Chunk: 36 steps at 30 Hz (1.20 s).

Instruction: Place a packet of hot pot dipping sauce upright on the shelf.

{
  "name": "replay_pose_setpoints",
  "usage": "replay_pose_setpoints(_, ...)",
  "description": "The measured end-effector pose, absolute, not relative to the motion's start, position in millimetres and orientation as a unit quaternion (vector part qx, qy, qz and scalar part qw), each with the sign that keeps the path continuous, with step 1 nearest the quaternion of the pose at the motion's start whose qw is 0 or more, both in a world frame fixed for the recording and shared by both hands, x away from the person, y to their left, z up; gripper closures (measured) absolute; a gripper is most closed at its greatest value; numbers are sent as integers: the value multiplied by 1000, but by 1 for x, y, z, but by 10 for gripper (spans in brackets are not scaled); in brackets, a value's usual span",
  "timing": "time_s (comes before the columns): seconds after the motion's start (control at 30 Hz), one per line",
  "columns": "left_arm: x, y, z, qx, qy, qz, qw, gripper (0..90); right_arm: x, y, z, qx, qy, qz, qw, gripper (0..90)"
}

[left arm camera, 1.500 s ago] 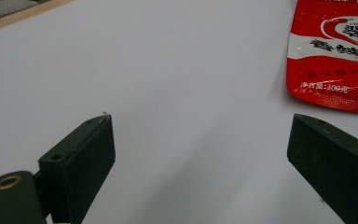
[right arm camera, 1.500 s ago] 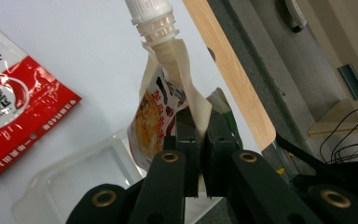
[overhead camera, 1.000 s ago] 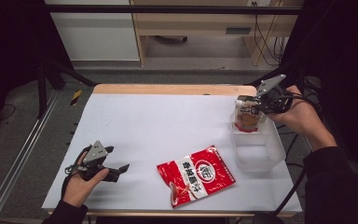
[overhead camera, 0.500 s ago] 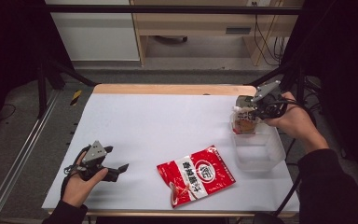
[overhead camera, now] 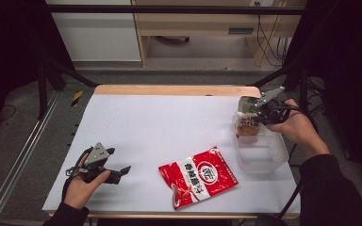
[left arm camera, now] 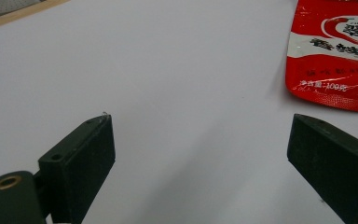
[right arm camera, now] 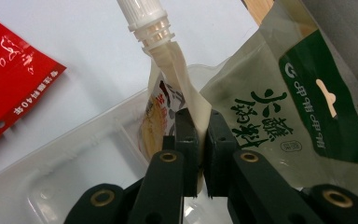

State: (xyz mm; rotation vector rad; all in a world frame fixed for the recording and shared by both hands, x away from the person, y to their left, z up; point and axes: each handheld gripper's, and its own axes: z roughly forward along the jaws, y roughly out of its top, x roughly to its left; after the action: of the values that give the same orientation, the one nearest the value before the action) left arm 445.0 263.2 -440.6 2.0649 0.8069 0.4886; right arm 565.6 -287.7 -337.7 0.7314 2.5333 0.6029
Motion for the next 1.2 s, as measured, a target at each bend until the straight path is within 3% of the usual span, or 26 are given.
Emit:
replay_pose_setpoints(0.53, 446, 264, -441, 827, 324, 197, 415, 77, 564, -295, -338, 280, 914, 204, 210, 794)
replay_pose_setpoints(0.63, 446, 264, -442, 828, 324, 197, 412, 77, 561, -293, -336, 292, 912, 208, 202, 624)
replay_pose_setpoints(0.87, 446, 264, -442, 828, 324, 196, 413, 77, 545, -284, -317, 295, 898, 225, 236, 316)
replay_pose_setpoints(1.2, 443, 262, -442, 829, 322, 199, 412, 77, 514, -258, -290, 299, 871, 268, 283, 168)
